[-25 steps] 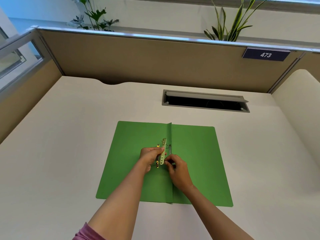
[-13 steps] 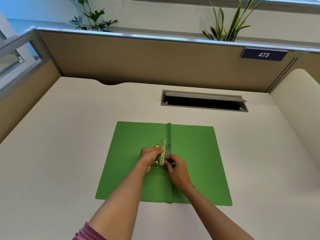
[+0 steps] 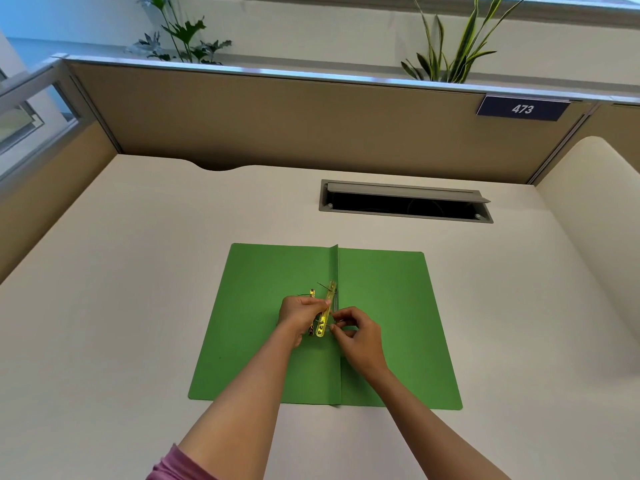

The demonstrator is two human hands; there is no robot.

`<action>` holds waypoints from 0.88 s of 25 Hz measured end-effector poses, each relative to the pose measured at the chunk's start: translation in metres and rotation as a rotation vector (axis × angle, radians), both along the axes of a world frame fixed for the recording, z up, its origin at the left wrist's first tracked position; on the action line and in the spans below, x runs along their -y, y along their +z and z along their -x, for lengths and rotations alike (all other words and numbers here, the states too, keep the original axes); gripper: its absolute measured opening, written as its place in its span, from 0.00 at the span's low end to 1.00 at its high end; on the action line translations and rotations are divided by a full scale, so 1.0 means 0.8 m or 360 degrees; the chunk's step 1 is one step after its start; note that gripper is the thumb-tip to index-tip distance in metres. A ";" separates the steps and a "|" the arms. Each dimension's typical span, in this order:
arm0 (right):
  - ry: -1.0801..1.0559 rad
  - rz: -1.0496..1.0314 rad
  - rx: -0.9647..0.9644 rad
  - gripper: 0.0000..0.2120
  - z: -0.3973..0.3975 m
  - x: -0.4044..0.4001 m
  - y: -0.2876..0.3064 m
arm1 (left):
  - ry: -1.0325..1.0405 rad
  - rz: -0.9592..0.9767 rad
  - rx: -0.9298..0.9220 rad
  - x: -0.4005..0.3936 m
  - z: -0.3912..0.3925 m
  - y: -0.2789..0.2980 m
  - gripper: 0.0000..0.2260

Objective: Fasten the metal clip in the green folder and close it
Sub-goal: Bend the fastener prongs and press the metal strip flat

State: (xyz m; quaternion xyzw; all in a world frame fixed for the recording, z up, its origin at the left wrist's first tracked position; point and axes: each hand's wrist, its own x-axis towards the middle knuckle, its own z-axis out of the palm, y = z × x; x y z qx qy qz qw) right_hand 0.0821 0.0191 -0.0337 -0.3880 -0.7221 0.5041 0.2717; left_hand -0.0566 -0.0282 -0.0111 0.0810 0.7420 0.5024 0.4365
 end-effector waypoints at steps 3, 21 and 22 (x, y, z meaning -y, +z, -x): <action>-0.0137 0.0032 0.0023 0.07 -0.006 -0.010 0.001 | -0.0057 0.0011 -0.0043 0.002 -0.002 -0.003 0.07; -0.0303 0.0242 0.0443 0.09 0.022 -0.047 0.012 | -0.0506 0.0243 -0.0633 -0.001 0.000 -0.001 0.09; -0.0307 0.0249 0.0470 0.09 0.022 -0.048 0.012 | -0.0548 0.0213 -0.0690 -0.003 0.000 -0.001 0.09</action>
